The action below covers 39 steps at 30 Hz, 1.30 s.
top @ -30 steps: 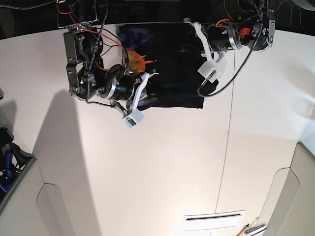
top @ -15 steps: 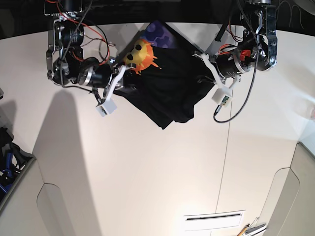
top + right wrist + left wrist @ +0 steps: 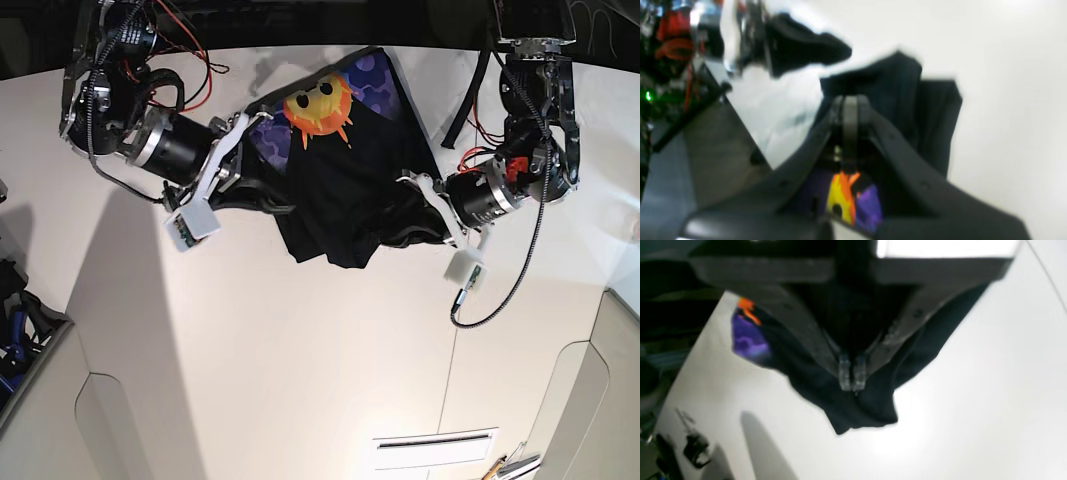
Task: Fold the T-shirt properly
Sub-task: 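Lower the shirt onto the table with the right gripper, sun print up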
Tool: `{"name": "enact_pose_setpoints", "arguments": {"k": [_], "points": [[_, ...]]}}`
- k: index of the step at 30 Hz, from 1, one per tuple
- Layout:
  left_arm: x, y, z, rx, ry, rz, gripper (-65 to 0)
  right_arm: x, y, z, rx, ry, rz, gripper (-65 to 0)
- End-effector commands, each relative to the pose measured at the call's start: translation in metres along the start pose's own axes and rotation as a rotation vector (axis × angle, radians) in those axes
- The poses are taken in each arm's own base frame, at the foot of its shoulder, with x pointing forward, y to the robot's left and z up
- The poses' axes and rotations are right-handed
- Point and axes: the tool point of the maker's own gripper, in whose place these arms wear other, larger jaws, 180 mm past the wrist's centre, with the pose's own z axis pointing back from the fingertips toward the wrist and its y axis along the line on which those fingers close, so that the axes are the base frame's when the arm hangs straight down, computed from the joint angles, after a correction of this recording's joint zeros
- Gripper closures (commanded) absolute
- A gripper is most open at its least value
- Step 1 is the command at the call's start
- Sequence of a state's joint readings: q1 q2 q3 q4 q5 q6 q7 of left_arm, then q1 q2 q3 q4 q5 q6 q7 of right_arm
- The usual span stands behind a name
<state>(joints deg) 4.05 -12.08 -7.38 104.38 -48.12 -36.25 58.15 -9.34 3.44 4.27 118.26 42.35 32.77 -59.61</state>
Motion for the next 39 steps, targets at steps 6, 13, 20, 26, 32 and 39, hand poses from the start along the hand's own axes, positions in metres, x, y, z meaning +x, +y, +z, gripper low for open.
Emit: {"name": "enact_pose_setpoints", "arguments": {"k": [6,13,20,26,32,39], "points": [[0.035,0.022,0.044,0.123,-0.136,-0.042,0.0,0.002,0.032,-0.026,0.076,-0.008,0.020,0.0],[0.041,0.057,0.077,0.250,-0.191,-0.004,0.0,-0.041,0.037,-0.065,0.029,0.121,0.112,0.0],[0.025,0.064,0.086,0.280,-0.171,0.035,0.0,-0.118,-0.011,-0.078,-0.146,0.346,-0.025,0.0],[0.016,0.060,0.087,0.266,-0.160,0.057,0.0,-0.131,-0.061,-0.051,-0.310,0.373,-0.145,0.0],[0.014,0.060,0.087,0.266,-0.157,0.059,0.0,-0.135,-0.119,0.000,-0.488,0.359,-0.256,0.0],[0.014,0.059,0.087,0.264,-0.156,0.061,0.0,-0.150,-0.161,0.060,-0.615,0.426,-0.283,0.0]]}}
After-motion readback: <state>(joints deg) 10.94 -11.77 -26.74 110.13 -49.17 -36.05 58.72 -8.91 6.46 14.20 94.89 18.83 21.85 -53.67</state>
